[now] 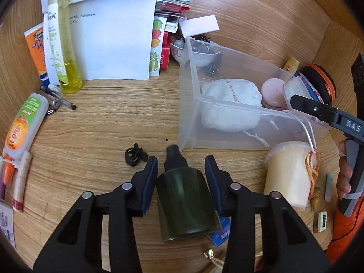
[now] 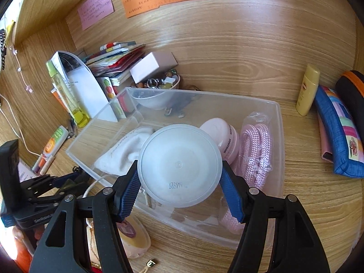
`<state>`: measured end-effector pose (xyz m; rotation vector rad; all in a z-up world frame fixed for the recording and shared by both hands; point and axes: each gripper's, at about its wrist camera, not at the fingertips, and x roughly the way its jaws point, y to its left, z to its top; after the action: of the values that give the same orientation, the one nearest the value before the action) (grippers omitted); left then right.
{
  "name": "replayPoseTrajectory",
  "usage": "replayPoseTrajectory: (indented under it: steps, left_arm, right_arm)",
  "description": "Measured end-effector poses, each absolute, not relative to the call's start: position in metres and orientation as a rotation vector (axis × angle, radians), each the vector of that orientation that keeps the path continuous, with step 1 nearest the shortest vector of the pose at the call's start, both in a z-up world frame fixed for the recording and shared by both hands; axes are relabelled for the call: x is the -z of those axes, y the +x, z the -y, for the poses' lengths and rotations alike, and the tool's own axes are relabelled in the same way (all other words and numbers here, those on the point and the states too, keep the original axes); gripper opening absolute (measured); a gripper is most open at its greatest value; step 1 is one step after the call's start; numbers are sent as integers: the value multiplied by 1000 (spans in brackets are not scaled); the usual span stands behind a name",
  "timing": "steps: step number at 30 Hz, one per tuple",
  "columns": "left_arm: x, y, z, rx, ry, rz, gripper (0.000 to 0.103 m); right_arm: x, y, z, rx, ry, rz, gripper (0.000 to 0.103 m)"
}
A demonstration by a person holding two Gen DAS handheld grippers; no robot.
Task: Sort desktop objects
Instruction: 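Lift the green bottle upright with the left gripper while the right places the lid in the box, then lower the green bottle into the clear box and open the left gripper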
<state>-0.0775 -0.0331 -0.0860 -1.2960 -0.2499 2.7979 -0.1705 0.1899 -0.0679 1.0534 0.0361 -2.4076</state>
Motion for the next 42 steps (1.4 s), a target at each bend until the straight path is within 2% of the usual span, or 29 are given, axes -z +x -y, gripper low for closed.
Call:
replayPoseTrajectory:
  steps: [8,24,30,42]
  left_arm:
    - [73,-63,37,-2831,-1240,268,39]
    - [5,-75,31,-2887,-998,254,39]
    - [0,-104,18,-2859,-993,232,39]
    - [13,-144,-2,-2826,-1049,185,39]
  right_arm:
    - [71,-169,-184,2438,1046,-112,63]
    - [71,-168,-185,2435,1049,-105,64]
    - [64,-162,-190,2458,1002,-112,79]
    - [57,-165,-201,2479,983,-46,89]
